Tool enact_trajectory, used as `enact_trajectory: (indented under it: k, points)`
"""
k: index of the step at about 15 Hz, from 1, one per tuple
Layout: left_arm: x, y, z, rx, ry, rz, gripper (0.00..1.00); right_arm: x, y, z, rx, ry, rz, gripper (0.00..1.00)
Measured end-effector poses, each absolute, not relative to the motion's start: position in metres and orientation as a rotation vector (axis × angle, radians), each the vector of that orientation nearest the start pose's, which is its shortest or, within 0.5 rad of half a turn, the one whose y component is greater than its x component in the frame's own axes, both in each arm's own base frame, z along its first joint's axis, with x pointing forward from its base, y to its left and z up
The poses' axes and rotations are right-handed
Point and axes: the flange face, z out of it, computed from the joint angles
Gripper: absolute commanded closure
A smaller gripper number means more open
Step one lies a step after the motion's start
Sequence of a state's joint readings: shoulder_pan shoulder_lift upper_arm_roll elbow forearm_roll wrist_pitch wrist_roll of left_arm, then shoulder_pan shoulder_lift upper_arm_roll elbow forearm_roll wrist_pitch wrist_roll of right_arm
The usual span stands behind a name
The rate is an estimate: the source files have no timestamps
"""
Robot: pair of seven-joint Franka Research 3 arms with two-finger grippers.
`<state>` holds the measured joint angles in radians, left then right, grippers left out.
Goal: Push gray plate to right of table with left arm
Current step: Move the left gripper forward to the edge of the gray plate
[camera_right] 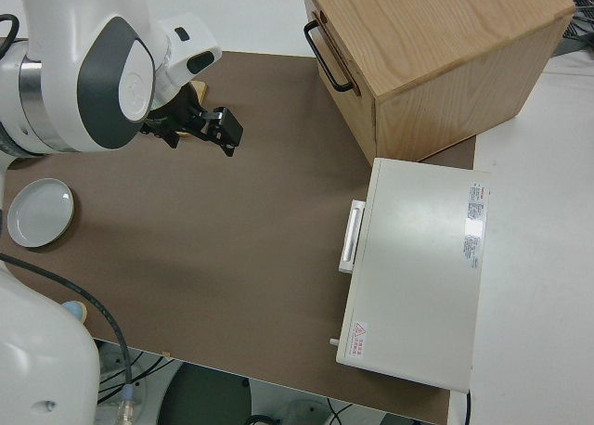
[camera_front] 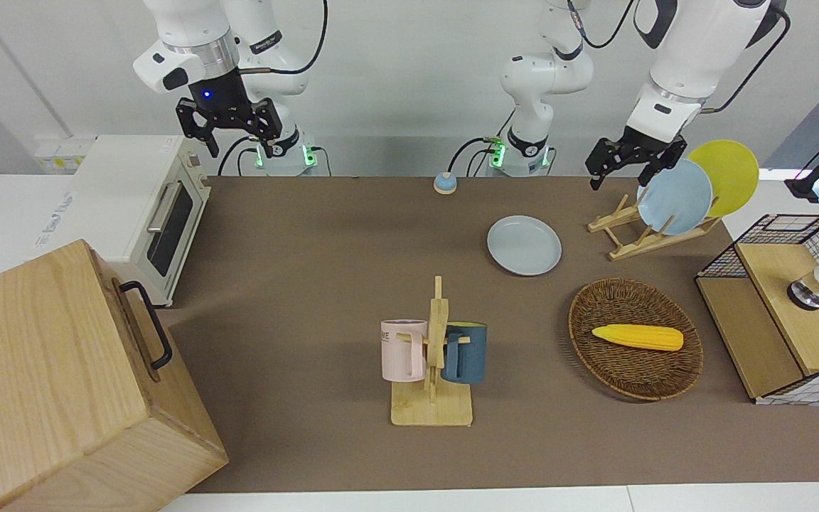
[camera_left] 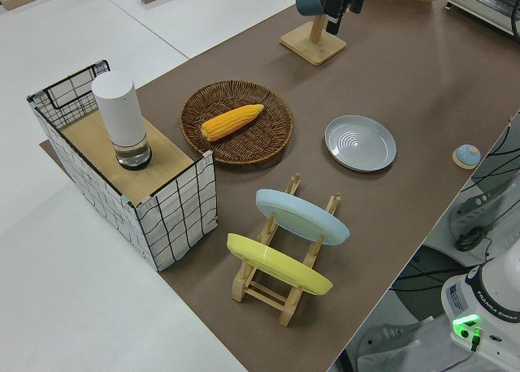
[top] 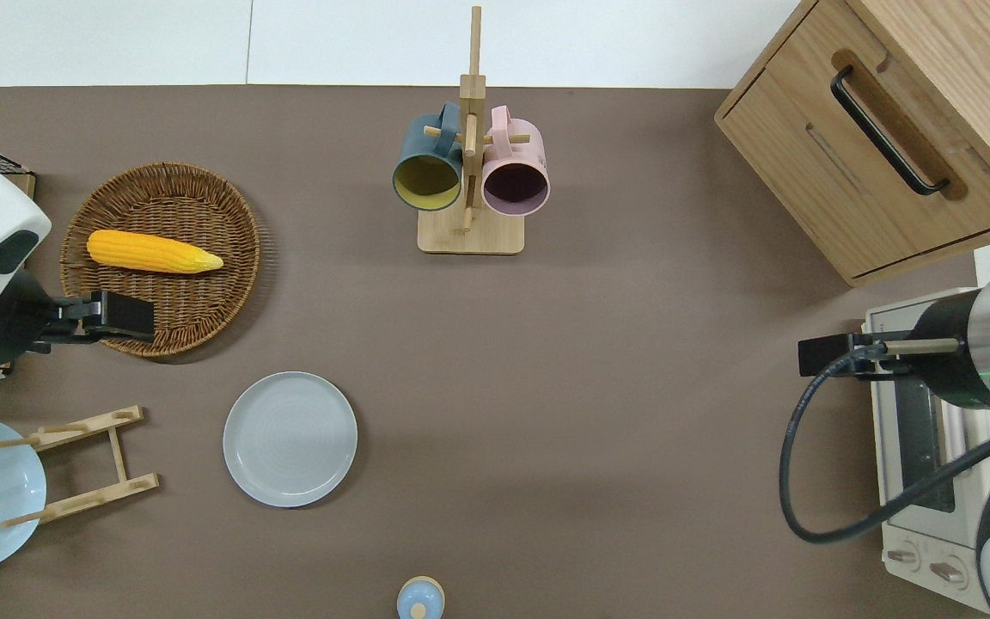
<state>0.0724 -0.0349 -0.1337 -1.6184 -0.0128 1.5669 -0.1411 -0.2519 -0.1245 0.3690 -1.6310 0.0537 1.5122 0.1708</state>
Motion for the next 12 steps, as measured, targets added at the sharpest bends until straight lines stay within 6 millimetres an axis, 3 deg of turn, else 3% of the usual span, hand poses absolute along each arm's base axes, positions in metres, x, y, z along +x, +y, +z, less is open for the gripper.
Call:
enact_trajectory:
  k: [6, 12]
  points:
    - [0.539, -0.054, 0.622, -3.145, -0.074, 0.023, 0.00, 0.506, 0.079, 0.653, -3.132, 0.083, 0.006, 0.005]
    - [0.539, -0.052, 0.623, -3.145, -0.080, 0.021, 0.00, 0.506, 0.079, 0.653, -3.132, 0.083, 0.006, 0.005]
